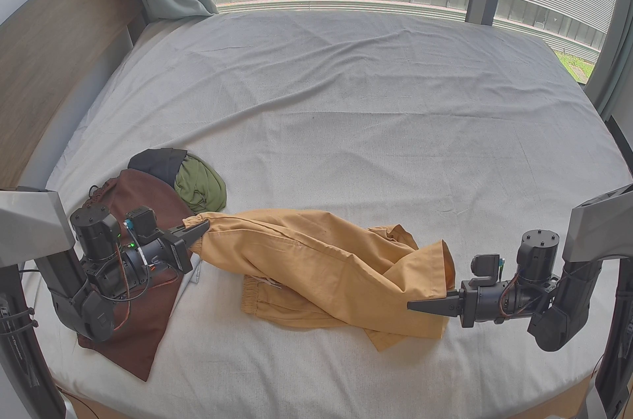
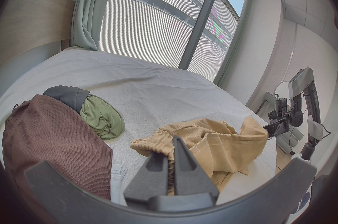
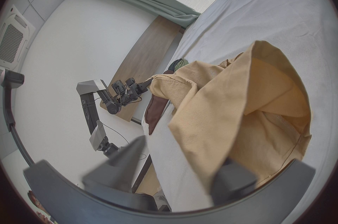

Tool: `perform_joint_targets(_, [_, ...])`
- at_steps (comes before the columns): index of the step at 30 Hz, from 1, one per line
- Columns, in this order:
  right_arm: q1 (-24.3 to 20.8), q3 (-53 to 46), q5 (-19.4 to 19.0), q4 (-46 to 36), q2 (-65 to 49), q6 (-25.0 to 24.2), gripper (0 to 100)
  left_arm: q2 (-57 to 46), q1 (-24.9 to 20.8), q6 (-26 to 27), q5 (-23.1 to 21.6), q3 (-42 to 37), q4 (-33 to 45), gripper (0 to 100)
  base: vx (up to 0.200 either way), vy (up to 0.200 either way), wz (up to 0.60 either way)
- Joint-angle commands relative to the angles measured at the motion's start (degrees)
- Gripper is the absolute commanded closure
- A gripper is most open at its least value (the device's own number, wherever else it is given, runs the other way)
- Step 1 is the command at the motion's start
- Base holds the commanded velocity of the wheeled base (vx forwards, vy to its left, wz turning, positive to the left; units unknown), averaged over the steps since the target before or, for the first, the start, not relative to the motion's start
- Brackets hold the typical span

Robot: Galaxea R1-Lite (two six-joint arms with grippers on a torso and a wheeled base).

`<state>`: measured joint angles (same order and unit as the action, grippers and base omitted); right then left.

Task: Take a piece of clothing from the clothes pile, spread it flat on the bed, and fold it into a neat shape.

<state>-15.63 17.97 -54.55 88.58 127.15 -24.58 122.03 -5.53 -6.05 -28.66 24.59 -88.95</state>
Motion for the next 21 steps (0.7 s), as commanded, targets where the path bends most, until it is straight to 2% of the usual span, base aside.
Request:
perform_joint_targets(1, [0.2,0.0,0.0,0.0,0.2,1.2,100,0.1,0.0,0.0,0.0,0.0,-0.1,100,0.000,0.000,0.00])
perform_joint_targets(14, [0.9,-0.2,0.0,0.0,-1.5,2.2,100,-0.1,0.2,-0.2,0.0,1.3,-0.1,100,0.000,0.000,0.00])
perform_joint_targets(21, [1.1,0.0,0.1,-0.2,-7.8,1.8,100,-1.3,0.3,-2.0,0.1,2.8,-0.1,100,0.000,0.000,0.00])
